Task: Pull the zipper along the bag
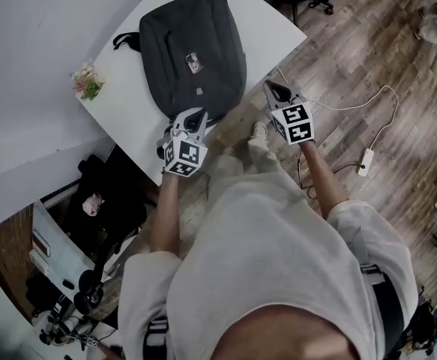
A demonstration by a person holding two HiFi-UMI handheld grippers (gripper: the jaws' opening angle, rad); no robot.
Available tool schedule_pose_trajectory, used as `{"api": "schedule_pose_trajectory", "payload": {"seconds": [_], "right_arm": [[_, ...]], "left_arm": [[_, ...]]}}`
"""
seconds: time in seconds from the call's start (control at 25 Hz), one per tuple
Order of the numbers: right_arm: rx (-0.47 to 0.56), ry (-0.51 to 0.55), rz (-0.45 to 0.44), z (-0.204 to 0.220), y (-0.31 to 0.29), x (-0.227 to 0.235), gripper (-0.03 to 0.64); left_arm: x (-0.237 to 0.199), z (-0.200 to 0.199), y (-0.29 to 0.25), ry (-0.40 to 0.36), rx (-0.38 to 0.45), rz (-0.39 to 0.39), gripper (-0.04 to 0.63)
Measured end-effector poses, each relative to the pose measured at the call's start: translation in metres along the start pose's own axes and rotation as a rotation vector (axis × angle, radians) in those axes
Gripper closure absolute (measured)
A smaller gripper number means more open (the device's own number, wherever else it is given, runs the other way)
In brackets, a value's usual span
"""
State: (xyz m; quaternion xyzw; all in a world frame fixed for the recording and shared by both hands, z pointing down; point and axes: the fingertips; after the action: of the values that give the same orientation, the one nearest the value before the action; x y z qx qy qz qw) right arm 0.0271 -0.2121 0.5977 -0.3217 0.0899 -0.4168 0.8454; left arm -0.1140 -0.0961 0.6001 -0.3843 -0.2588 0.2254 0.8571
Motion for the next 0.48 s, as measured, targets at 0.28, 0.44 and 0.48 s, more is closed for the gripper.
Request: {"api": "schedule_pose_trajectory", "payload": {"seconds": [0.28,0.44,0.48], "right_arm": [[-0.043,0.032,-0.015,0.011,-0.020,-0.004,0.603],[-0.071,0.053,-0.006,0.016,-0.036,-0.005,0.603],[-0.079,0.055,-0.004,0.017,-0.040,-0.005,0.603]], "left_arm": [[0.031,0.023,-0.026,-0.263,-0.100,0.074,0.434],[0.033,0.036,-0.045,-0.323,-0.131,0.131,0.411],[0.035,0.039,-0.049,-0.339,-0.139,0.143,0.411]]}}
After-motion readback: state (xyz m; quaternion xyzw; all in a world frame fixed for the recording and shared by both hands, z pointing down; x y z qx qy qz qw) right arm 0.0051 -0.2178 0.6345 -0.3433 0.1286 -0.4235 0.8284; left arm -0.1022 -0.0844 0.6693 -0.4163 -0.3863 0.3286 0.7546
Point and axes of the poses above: the fingertips, and each gripper's own axes: y backward along the fingers, x to its right, z out of its underside, and after that the axes turned 9 degrees about -x, right-handed
